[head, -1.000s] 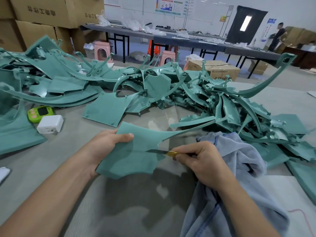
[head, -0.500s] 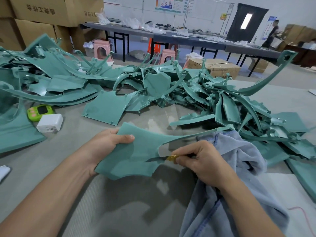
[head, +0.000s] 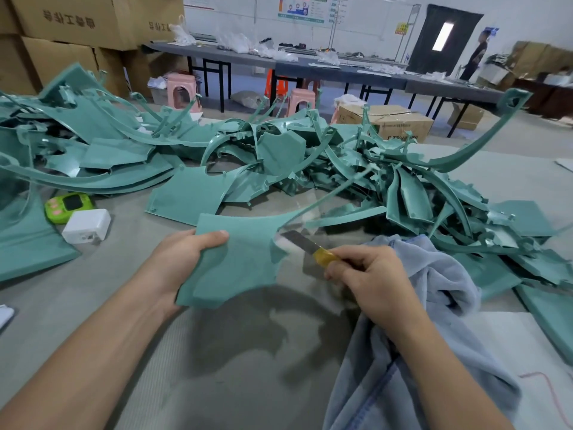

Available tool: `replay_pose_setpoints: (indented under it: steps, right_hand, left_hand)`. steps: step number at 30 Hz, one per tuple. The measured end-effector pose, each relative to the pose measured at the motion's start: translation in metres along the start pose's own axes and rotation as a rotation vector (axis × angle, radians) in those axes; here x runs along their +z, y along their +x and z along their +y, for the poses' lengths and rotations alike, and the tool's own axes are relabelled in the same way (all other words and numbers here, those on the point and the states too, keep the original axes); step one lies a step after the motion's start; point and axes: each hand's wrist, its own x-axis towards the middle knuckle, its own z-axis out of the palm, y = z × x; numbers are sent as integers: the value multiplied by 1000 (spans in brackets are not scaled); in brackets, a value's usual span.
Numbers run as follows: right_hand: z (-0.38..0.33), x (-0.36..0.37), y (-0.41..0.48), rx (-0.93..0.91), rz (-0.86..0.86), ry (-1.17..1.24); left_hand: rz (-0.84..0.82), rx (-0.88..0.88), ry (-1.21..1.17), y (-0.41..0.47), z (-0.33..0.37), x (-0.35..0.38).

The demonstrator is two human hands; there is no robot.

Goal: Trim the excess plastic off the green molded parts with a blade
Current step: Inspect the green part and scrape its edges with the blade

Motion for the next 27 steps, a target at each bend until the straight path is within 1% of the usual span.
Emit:
replay_pose_setpoints:
  steps: [4,8,15,18,21,23,27]
  right_hand:
    - [-3,9,-4,18,-19,55]
    - [-5,27,-8,23,51,-20]
    - [-9,31,-12,-19,16,35]
    - [-8,28,-11,-40,69,31]
    - [-6,27,-10,-18,120,74]
    - [-5,27,-11,-7,101,40]
    - [-4,28,-13,19,-28,6]
  left_hand:
    - [20,-25,-71,3,1,-5]
    - [28,-54,-97,2,0,-1]
    - [73,-86,-206,6,1,-3]
    - [70,-89,-198,5,0,-2]
    - [73,-93,-181,4,0,-1]
    - [75,-91,-174,3,-1,0]
    - [99,-75,-192,5,0,-2]
